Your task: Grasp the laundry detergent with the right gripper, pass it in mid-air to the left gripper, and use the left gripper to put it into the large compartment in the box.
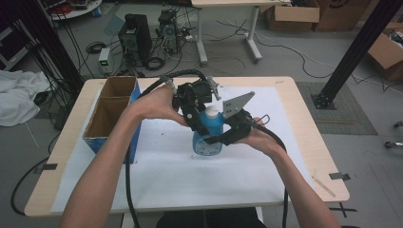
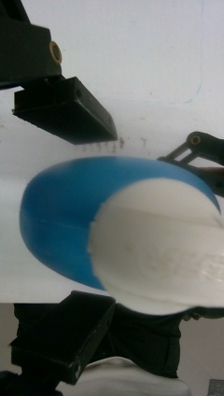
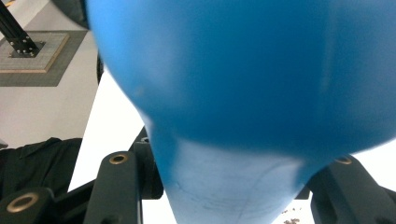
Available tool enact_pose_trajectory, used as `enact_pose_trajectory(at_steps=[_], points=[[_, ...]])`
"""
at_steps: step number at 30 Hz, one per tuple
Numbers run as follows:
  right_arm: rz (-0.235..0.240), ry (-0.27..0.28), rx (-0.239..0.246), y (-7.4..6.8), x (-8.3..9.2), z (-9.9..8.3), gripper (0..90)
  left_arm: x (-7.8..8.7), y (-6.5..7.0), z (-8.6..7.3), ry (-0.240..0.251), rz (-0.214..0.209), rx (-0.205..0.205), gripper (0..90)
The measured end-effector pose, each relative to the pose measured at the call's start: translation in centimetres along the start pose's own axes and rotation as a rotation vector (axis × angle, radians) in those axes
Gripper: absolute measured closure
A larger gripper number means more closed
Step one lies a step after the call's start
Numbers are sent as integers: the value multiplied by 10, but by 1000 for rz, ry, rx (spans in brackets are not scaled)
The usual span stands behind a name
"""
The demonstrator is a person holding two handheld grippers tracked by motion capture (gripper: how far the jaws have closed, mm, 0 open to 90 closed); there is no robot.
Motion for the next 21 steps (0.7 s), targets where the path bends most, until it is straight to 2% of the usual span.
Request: enact_pose_trajectory(at_steps=[7,12,15,21], points=[[1,1,-3,0,-1,1,463,-10,-1,4,-2,-5,1,191],[0,-4,-4,0,-1,0,462,-11,-1,6,5,-1,4,201],[-1,-3,-6,0,-1,0,463,-11,0,8,-1,2,-14,217],[-2,-5,-6,0,-2,0,462,-13,1,9,0,0,-5,226]])
Point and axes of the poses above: each handheld gripper's, and its own axes: x roughly backward along the jaws, z roughly out of its top, y roughly to its right, the point moved 2 cm from there along -x, roughly forward along the jaws
